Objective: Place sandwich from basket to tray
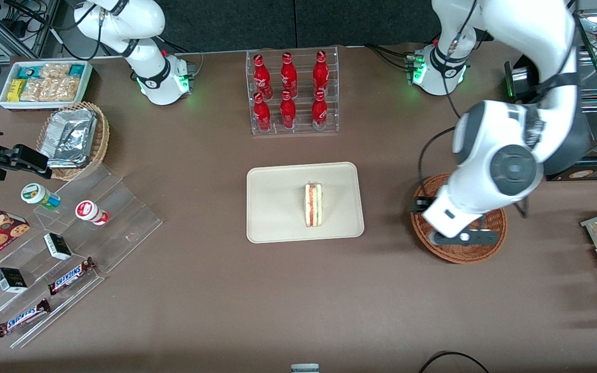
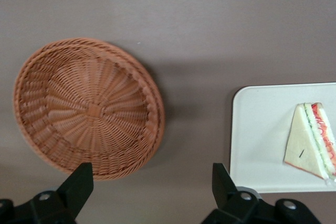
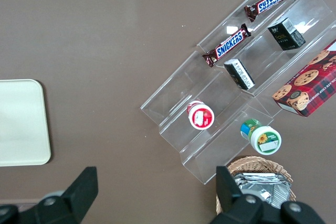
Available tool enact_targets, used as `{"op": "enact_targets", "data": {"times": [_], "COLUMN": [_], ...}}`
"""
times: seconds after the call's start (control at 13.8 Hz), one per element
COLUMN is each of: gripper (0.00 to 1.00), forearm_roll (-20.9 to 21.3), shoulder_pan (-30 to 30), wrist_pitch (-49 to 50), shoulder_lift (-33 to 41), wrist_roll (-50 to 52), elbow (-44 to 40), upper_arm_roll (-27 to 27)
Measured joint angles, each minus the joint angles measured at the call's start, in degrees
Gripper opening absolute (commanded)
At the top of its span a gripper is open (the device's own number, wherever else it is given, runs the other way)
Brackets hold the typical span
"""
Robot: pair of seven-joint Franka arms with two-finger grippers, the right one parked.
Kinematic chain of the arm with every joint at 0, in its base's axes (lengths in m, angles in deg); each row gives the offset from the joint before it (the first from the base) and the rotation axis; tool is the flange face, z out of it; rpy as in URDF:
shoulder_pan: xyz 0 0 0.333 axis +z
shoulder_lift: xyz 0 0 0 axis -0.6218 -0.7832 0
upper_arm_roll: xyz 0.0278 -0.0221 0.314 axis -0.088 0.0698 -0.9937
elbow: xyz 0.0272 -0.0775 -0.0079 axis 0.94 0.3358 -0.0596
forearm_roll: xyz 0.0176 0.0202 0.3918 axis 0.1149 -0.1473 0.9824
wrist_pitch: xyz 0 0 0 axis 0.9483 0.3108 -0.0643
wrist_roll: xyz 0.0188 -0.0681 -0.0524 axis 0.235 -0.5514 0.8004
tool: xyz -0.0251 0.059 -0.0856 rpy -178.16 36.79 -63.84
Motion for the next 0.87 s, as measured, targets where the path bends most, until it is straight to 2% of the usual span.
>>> {"op": "enact_targets", "data": {"times": [0.22,0.44,0.65,0.87], "gripper": [1.0,1.0,1.0,1.0], "forearm_roll": [1.8,1.9,1.9,1.9], "shoulder_pan": [11.0,18.6,22.4,22.8], "wrist_pitch": [5.4,12.6,16.4,16.5], "shoulder_lift": [4.4,10.0,16.3,21.9], "wrist_roll": [-2.8,-8.4,-11.2,-11.3], "elbow": [0.0,0.1,2.5,7.8], "upper_arm_roll": [8.5,11.4,11.7,11.9]}}
